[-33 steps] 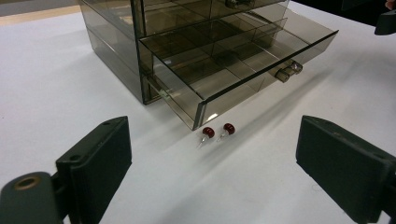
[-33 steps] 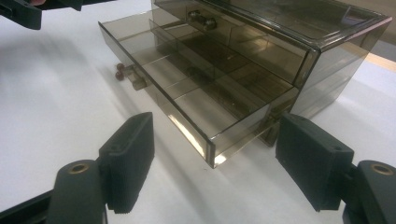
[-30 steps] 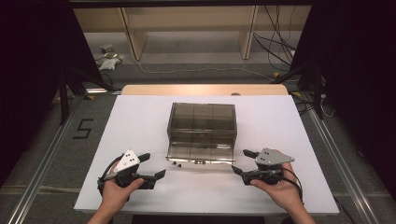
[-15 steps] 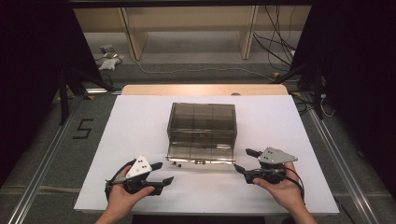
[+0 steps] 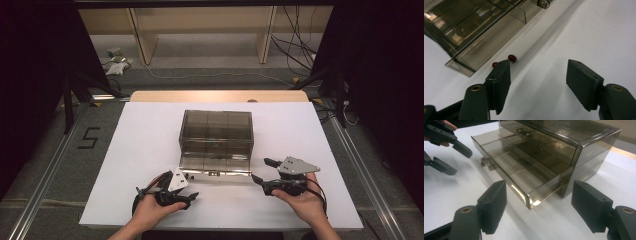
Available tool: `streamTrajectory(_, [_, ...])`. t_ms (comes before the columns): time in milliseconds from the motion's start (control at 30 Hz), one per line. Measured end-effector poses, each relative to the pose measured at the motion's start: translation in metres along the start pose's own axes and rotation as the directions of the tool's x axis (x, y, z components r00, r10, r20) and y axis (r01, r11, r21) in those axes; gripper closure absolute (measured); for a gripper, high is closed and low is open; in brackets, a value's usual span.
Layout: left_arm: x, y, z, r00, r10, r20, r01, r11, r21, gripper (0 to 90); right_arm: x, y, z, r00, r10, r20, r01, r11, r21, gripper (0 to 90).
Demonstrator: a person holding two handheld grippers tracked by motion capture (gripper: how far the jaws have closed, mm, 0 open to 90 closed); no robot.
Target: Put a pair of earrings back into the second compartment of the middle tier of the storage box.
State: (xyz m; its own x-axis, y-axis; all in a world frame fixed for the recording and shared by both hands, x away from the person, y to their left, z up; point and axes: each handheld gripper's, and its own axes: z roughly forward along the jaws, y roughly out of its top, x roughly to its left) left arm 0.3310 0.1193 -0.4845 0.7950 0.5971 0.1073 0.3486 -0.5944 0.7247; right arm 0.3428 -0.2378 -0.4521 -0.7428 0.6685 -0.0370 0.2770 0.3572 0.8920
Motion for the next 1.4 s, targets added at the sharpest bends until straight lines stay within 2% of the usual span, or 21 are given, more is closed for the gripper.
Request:
streamTrajectory(167, [-0.003,0.004,0.007,0.9995,0.030,-0.012,-0.030,0.9995,0.014,35.5,-0.001,-0.001,0.000,1.0000,0.002,0.000,-0.002,1.000,0.004,29.6])
streamTrajectory(200, [-0.003,0.005,0.007,0.9989,0.046,-0.013,-0.046,0.9987,0.020,35.3,-0.001,0.000,0.000,1.0000,0.004,-0.002,-0.004,1.000,0.005,29.6])
streamTrajectory(400, [-0.003,0.007,0.012,0.9977,0.061,-0.028,-0.061,0.9980,0.020,33.4,0.000,0.000,0.000,1.0000,0.001,-0.003,-0.001,1.000,0.007,29.7])
streamTrajectory(633, [0.001,0.007,0.013,0.9984,0.045,-0.034,-0.044,0.9989,0.016,33.4,0.000,0.000,0.000,1.0000,0.001,-0.003,-0.001,1.000,0.007,29.9])
streamTrajectory(767, [0.000,0.006,0.016,0.9969,0.067,-0.041,-0.065,0.9973,0.033,33.4,0.000,0.000,0.000,1.0000,0.001,-0.005,-0.001,1.000,0.007,29.9])
streamTrajectory(1100, [0.004,0.009,0.019,0.9969,0.065,-0.045,-0.063,0.9975,0.031,31.1,-0.001,0.000,-0.001,1.0000,0.000,-0.007,0.000,1.000,0.010,30.0])
streamTrajectory(1400, [0.008,0.013,0.023,0.9982,0.057,-0.017,-0.057,0.9973,0.047,33.5,0.000,-0.001,0.000,0.9999,-0.001,-0.012,0.001,1.000,0.014,30.0])
